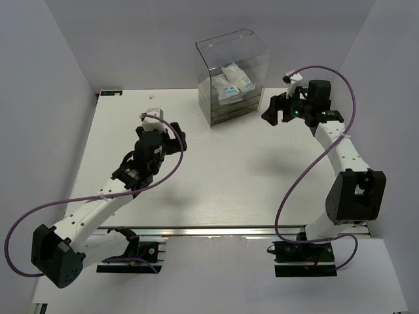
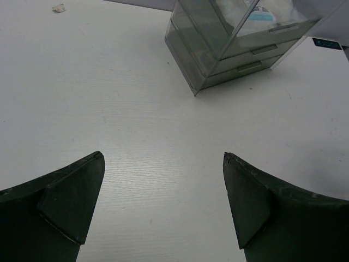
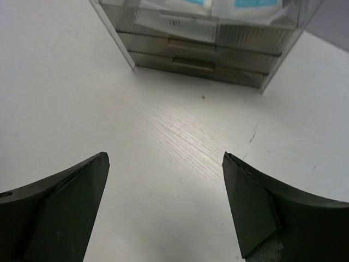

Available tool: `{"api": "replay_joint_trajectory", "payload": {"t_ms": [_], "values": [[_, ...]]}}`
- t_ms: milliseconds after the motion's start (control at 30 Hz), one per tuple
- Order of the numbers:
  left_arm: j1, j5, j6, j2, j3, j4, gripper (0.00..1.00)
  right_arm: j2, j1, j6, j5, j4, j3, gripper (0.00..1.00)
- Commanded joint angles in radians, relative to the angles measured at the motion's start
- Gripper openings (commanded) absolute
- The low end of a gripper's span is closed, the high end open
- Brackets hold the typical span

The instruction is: Organize the makeup

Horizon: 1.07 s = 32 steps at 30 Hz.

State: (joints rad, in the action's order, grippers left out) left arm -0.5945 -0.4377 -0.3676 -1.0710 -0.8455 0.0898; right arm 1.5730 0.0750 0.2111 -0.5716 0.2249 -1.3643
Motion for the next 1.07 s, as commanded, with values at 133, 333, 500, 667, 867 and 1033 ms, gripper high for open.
{"api": "replay_joint_trajectory", "payload": {"t_ms": [133, 333, 500, 667, 867, 1033], "values": [[0.005, 0.054, -0.051, 0.120, 0.042, -0.019, 0.98, -0.105, -0.014, -0.064, 0.101, 0.076, 0.030, 0.89], [0.005, 0.077, -0.083, 0.170, 0.060, 0.001, 0.98, -0.182, -0.014, -0.070, 0.157, 0.047, 0.122, 0.89], [0.007, 0.086, -0.103, 0.206, 0.077, 0.017, 0.98, -0.247, -0.015, -0.082, 0.194, 0.034, 0.198, 0.89], [0.005, 0.088, -0.131, 0.244, 0.094, 0.036, 0.98, -0.323, -0.014, -0.081, 0.211, -0.030, 0.313, 0.89], [0.005, 0.090, -0.156, 0.293, 0.126, 0.051, 0.98, -0.378, -0.015, -0.082, 0.202, -0.013, 0.360, 0.89], [0.005, 0.086, -0.165, 0.318, 0.143, 0.057, 0.98, -0.401, -0.015, -0.085, 0.219, -0.007, 0.387, 0.89]]}}
